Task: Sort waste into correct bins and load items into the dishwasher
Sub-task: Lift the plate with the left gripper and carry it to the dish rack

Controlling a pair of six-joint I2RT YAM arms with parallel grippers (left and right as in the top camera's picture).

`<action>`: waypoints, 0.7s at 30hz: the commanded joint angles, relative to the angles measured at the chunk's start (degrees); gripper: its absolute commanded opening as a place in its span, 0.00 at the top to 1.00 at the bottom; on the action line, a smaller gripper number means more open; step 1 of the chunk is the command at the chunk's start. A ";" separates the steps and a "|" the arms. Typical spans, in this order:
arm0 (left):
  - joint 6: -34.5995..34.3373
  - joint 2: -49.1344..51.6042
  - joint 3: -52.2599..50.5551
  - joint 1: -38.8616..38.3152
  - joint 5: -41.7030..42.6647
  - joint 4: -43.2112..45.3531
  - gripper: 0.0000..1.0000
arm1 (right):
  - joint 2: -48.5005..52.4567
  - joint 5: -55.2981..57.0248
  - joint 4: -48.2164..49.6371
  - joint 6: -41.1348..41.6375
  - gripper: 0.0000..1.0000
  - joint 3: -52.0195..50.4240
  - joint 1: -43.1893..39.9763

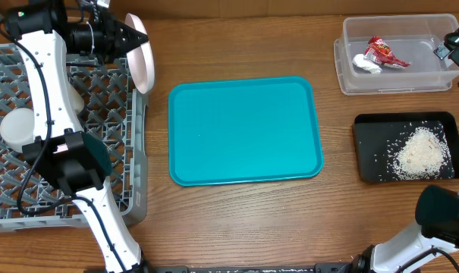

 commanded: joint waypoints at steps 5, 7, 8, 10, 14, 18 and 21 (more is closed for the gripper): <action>3.23 3.98 -0.44 3.06 -2.60 -3.17 0.96 | -0.37 0.15 0.13 -0.37 0.00 0.44 0.07; 3.17 3.89 -0.42 3.43 -4.09 -3.54 0.96 | -0.37 0.15 0.13 -0.37 0.00 0.44 0.07; 3.15 3.80 -0.37 3.61 -4.15 -3.78 0.96 | -0.37 0.15 0.13 -0.37 0.00 0.44 0.07; 3.04 3.78 -0.35 4.02 -4.04 -4.17 0.96 | -0.37 0.15 0.13 -0.37 0.00 0.44 0.07; 2.71 3.69 -0.26 5.01 -4.92 -6.01 0.96 | -0.37 0.15 0.11 -0.37 0.00 0.44 0.07; 4.44 3.69 -0.24 5.18 -8.79 -6.80 0.96 | -0.37 0.15 0.13 -0.37 0.00 0.44 0.07; 8.50 3.69 -0.24 4.66 -10.10 -8.15 0.96 | -0.37 0.15 0.13 -0.37 0.00 0.44 0.07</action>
